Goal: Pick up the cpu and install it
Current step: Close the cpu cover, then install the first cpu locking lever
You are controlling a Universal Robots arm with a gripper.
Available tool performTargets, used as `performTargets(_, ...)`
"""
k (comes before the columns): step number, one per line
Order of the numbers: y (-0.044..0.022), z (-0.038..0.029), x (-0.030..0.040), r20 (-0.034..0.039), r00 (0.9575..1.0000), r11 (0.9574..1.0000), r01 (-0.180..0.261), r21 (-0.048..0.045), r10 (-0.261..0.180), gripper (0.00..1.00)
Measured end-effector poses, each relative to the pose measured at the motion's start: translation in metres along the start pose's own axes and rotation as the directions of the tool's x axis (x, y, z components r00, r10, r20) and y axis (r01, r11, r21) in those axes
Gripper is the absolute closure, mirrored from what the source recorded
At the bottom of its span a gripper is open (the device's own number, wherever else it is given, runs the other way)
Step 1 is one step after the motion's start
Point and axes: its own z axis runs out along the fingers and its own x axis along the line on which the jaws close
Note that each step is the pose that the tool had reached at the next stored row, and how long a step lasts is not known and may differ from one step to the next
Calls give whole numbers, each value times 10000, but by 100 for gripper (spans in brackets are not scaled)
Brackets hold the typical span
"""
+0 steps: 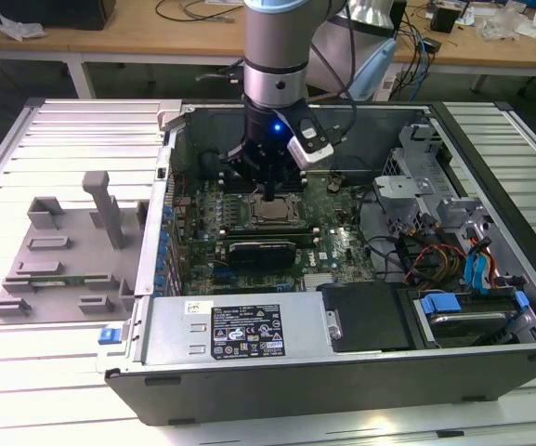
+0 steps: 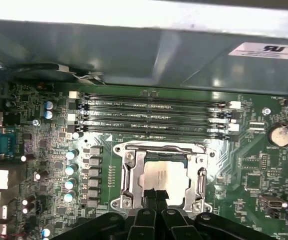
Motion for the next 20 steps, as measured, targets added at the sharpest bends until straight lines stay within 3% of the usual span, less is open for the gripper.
performTargets(3, -5, -7, -77, -9, 10000, 10000, 0, -1, 0, 89)
performTargets(6, -7, -85, -80, -8, 10000, 10000, -1, -2, 1, 89)
performTargets(20, -8, -102, -80, -11, 10000, 10000, 0, 3, 0, 89)
